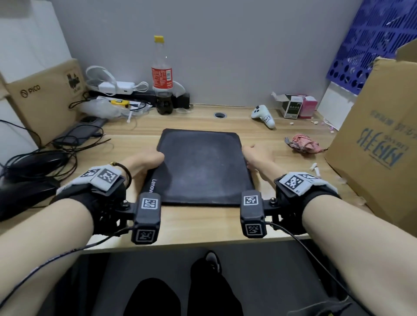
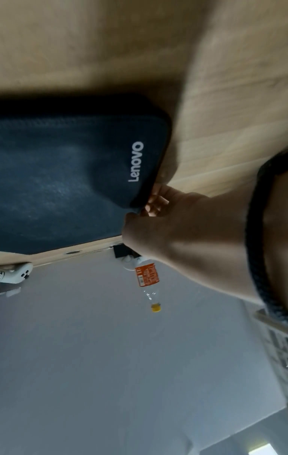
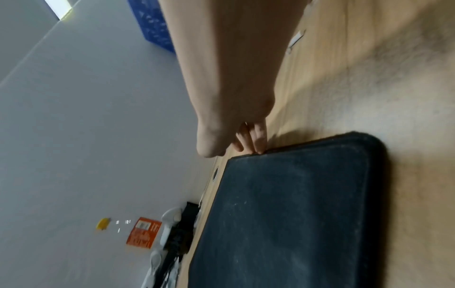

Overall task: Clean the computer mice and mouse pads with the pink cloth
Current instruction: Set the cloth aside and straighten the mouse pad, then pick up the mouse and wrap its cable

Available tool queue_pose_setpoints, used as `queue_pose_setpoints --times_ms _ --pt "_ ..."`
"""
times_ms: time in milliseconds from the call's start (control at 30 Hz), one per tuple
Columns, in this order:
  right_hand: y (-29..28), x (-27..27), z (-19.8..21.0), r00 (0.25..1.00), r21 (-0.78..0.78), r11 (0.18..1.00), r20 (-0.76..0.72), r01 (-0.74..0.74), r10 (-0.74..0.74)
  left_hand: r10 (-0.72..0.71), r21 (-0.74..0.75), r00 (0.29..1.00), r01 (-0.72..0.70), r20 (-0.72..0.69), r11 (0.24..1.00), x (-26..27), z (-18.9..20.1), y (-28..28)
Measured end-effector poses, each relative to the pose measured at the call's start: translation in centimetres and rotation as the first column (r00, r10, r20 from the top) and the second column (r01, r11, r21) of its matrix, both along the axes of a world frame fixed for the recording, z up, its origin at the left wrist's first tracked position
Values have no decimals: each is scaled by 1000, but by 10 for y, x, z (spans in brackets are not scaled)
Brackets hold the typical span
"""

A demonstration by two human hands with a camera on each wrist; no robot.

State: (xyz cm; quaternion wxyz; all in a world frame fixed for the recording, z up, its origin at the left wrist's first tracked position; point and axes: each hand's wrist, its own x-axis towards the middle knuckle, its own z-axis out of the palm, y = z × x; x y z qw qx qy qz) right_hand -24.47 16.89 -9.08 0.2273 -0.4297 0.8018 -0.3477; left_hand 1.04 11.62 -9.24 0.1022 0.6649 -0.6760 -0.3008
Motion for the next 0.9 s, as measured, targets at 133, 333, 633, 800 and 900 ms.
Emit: queue_pose_setpoints --times_ms 133,333,633,800,900 --pt "6 7 3 994 58 997 -96 -53 58 -34 -1 986 35 162 999 2 -22 -7" --pt "5 19 -1 969 136 985 -210 -105 132 -62 -11 990 64 127 998 7 -8 13" --pt "5 151 21 847 53 860 -147 -508 510 -11 -195 977 53 213 979 140 11 53" --pt "1 230 22 678 48 685 -108 -727 727 -27 -268 976 86 216 959 204 16 72" --pt "-2 265 19 632 58 634 -49 -771 773 -36 -361 977 112 212 926 225 15 80"
